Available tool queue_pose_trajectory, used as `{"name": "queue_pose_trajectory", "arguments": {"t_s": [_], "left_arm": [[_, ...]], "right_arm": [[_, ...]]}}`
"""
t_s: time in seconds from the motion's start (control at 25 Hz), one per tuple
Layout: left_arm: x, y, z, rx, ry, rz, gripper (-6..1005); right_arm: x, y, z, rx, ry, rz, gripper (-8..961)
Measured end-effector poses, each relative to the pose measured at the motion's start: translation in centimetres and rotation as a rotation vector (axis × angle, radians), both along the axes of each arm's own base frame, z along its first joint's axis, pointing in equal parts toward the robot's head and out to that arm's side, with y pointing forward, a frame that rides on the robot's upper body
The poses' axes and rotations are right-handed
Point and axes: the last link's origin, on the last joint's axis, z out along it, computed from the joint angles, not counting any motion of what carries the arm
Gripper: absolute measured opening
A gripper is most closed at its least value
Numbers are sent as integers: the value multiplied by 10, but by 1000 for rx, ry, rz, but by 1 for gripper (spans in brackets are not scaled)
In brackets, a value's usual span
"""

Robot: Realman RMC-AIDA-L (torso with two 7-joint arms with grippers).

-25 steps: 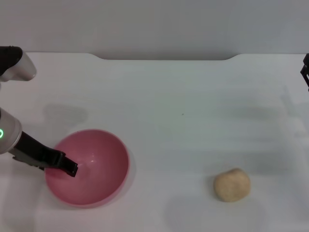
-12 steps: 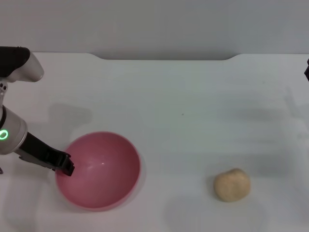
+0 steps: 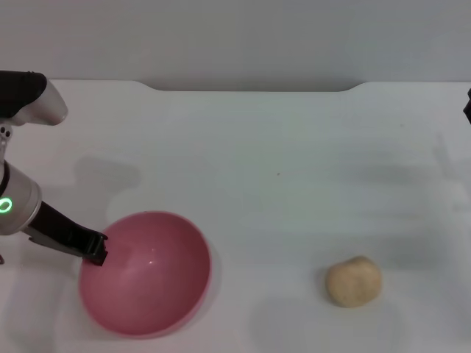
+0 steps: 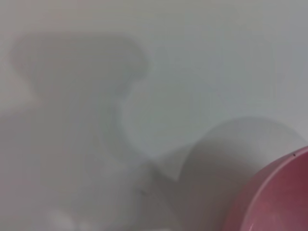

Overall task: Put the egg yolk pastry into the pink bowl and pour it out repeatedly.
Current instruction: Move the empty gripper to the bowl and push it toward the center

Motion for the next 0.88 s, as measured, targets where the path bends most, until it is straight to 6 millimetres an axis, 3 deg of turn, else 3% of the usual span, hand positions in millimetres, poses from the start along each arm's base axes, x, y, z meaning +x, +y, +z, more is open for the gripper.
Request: {"name": "queue_pose_trajectory", "arguments": {"t_s": [0.28, 0.48, 0.68, 0.84, 0.88], "left_arm": [[4, 5, 6, 37, -11, -19, -2], [9, 10, 12, 82, -20, -44, -2], [11, 14, 17, 109, -14, -63, -2], [11, 17, 22, 127, -14, -79, -2], [10, 18, 22, 130, -14, -83, -2]], "right_arm": [[-1, 13, 0, -124, 297, 12, 742], [-17, 41, -11, -506, 487, 2, 742], [-47, 54, -19, -914, 473, -63, 741], [-78, 51, -11, -1166, 394, -53, 741], [-78, 51, -11, -1166, 394, -53, 741]]}}
